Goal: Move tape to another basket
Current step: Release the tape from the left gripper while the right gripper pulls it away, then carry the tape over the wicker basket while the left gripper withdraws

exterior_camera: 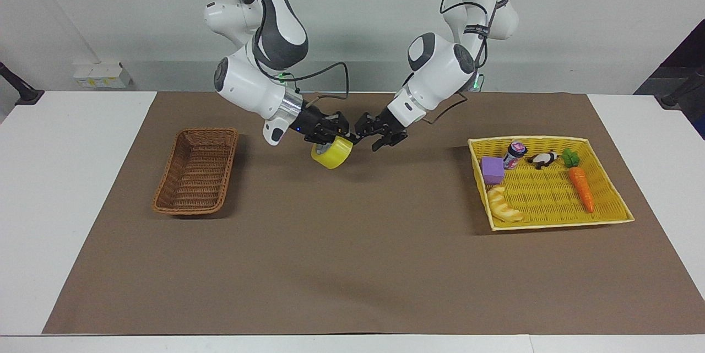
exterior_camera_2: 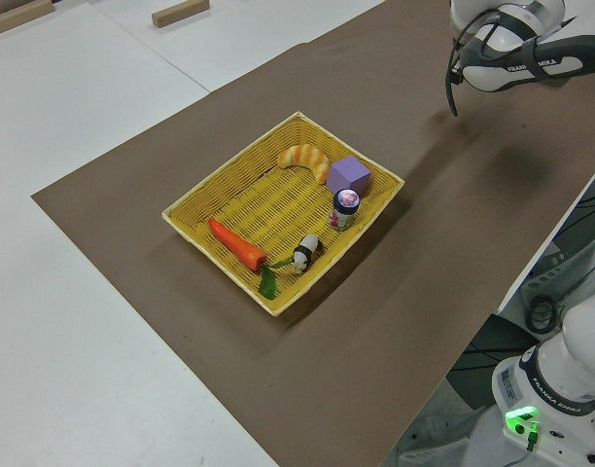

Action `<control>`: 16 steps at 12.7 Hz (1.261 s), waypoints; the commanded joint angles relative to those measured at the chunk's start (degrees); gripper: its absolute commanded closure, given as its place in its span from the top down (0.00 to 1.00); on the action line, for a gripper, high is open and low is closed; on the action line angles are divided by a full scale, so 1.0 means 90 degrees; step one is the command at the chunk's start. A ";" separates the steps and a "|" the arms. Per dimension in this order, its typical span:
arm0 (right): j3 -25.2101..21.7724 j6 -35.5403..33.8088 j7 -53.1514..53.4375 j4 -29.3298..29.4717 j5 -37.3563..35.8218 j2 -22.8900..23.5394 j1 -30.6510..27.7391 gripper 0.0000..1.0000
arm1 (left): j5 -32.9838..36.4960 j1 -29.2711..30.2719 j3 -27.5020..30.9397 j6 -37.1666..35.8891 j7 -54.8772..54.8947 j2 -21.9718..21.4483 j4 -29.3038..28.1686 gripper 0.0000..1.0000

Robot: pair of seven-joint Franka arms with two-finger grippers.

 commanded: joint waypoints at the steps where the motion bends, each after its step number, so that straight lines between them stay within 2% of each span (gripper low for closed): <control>1: 0.0030 0.0029 -0.0156 -0.0039 0.0084 -0.0038 -0.0004 0.00 | -0.0072 -0.0016 0.0039 -0.0035 0.0026 -0.0113 -0.0012 1.00; 8: 0.0021 -0.0185 -0.0146 -0.0019 0.0065 -0.0048 -0.0111 0.00 | 0.0006 0.0004 0.0059 -0.0026 0.0026 -0.0103 -0.0002 1.00; 14: -0.0018 -0.1170 -0.0136 0.0429 -0.0432 -0.0097 -0.0735 0.00 | 0.0035 0.0014 0.0069 0.0004 0.0026 -0.0093 -0.0002 1.00; 16: -0.0018 -0.1416 -0.0127 0.0692 -0.0599 -0.0077 -0.0931 0.00 | 0.0424 0.0101 0.0078 -0.0045 0.0006 -0.0103 0.0036 1.00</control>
